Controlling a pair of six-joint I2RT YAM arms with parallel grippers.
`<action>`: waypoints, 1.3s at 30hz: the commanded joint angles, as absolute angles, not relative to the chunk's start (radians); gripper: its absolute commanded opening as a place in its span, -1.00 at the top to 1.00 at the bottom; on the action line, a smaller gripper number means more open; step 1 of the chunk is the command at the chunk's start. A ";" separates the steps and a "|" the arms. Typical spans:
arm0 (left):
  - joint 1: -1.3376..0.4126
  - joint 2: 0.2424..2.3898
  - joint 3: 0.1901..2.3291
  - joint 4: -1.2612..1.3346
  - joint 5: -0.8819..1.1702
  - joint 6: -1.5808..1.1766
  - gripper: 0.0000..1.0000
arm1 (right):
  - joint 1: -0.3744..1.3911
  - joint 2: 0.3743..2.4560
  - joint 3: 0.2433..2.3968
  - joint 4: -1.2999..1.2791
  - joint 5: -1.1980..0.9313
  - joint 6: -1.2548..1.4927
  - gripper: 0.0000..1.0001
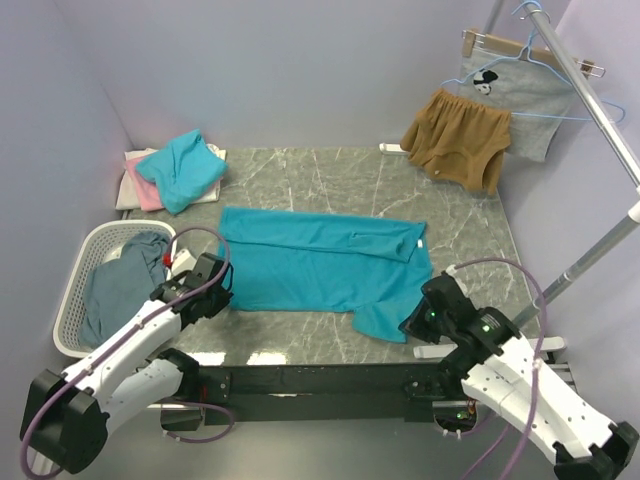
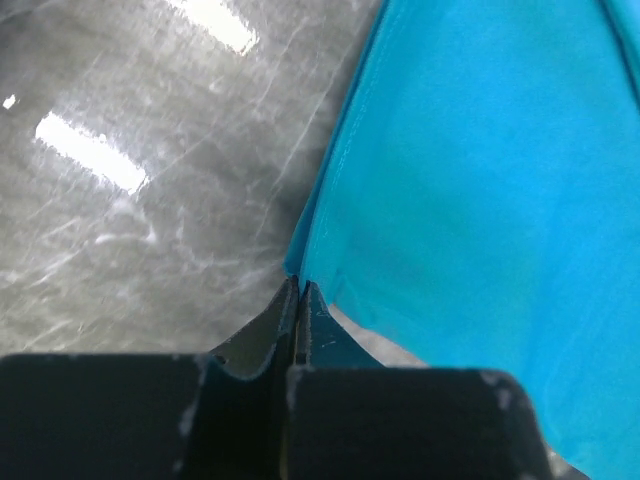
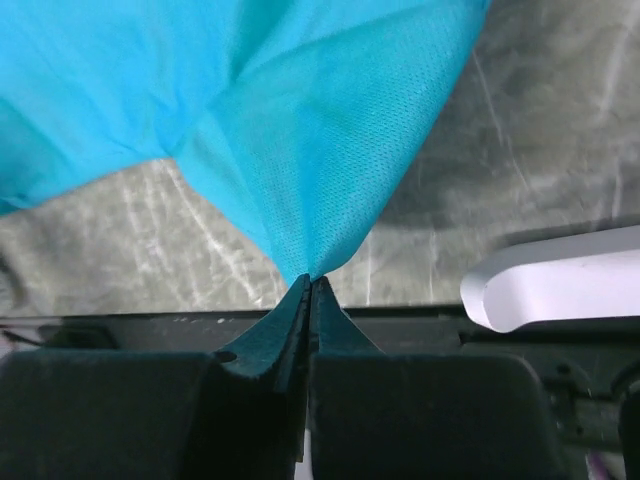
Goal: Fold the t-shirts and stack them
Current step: Grap the side of the flattened tshirt closest away from the robot with both arms, then fold the other side of the tshirt into a rectangle
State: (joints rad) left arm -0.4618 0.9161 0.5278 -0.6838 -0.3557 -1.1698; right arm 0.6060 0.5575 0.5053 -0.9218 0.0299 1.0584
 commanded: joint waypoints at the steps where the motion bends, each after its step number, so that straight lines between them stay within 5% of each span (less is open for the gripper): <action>1: -0.477 0.838 0.569 -0.753 -0.389 -1.210 0.98 | 0.611 0.448 0.600 -1.066 0.124 1.147 1.00; 8: -0.477 0.778 0.738 -0.905 -0.526 -1.220 0.98 | 0.611 0.524 0.742 -1.048 0.296 1.060 1.00; 15: -0.477 0.799 0.779 -0.940 -0.552 -1.230 0.98 | 0.611 0.693 0.779 -0.876 0.204 0.910 1.00; 24: -0.477 0.745 0.816 -0.997 -0.632 -1.258 0.98 | 0.612 0.627 0.779 -0.882 0.216 0.848 1.00; 39: -0.457 0.998 0.733 -0.730 -0.609 -1.157 0.98 | 0.526 1.074 0.824 -0.693 0.385 0.671 1.00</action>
